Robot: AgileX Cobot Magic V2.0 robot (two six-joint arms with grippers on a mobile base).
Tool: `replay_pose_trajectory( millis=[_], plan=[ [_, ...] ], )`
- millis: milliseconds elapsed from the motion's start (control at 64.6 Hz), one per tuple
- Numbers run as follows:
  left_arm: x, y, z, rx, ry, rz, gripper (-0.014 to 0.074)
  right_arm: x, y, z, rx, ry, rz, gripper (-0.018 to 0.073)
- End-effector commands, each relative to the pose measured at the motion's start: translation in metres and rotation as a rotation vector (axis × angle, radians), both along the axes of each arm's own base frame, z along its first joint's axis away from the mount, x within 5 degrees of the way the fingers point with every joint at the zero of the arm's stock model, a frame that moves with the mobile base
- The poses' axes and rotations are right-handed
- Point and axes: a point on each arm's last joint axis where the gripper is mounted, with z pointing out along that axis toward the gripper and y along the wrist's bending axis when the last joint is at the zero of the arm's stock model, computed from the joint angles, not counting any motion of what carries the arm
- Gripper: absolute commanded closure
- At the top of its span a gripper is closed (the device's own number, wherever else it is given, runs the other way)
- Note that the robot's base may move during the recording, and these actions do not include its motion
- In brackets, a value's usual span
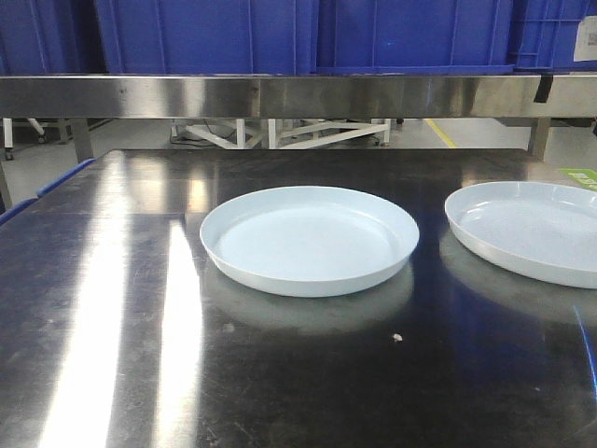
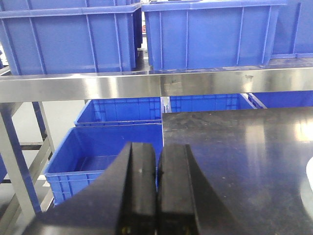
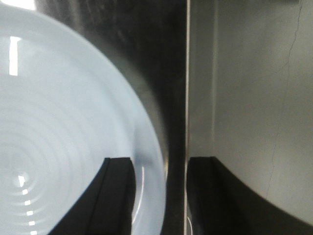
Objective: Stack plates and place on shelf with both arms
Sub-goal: 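Close the right gripper on the second plate's rim, then lift the second plate with the right gripper over the center plate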
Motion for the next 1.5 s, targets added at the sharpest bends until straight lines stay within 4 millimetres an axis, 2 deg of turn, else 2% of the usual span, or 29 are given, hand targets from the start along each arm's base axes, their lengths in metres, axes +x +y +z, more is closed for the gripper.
replay_pose_trajectory(
  millis=[0,665,773,959,1114,1268,1392,1485],
  plan=[
    [0.000,0.001,0.017,-0.013,-0.107,0.008,0.0514,-0.001,0.001,0.018,-0.018,-0.074,0.007,0.0176],
    [0.000,0.001,0.017,-0.013,-0.107,0.008,0.0514,0.003,0.004,0.014,0.021,-0.082,-0.011,0.0187],
    [0.000,0.001,0.017,-0.013,-0.107,0.008,0.0514,0.003,0.004,0.014,0.021,-0.082,-0.011,0.0270],
    [0.000,0.001,0.017,-0.013,-0.107,0.008,0.0514,0.002,0.004,0.015,0.022,-0.078,-0.009,0.0517],
    [0.000,0.001,0.017,-0.013,-0.107,0.008,0.0514,0.003,0.000,0.030,0.035,-0.094,-0.023,0.0502],
    [0.000,0.001,0.017,-0.013,-0.107,0.008,0.0514,-0.005,-0.011,0.055,0.069,-0.154,-0.078,0.0502],
    [0.000,0.001,0.017,-0.013,-0.107,0.008,0.0514,-0.013,-0.017,0.074,0.201,-0.230,-0.172,0.0502],
    [0.000,0.001,0.017,-0.013,-0.107,0.008,0.0514,-0.018,-0.013,0.087,0.263,-0.268,-0.185,0.0503]
  ],
)
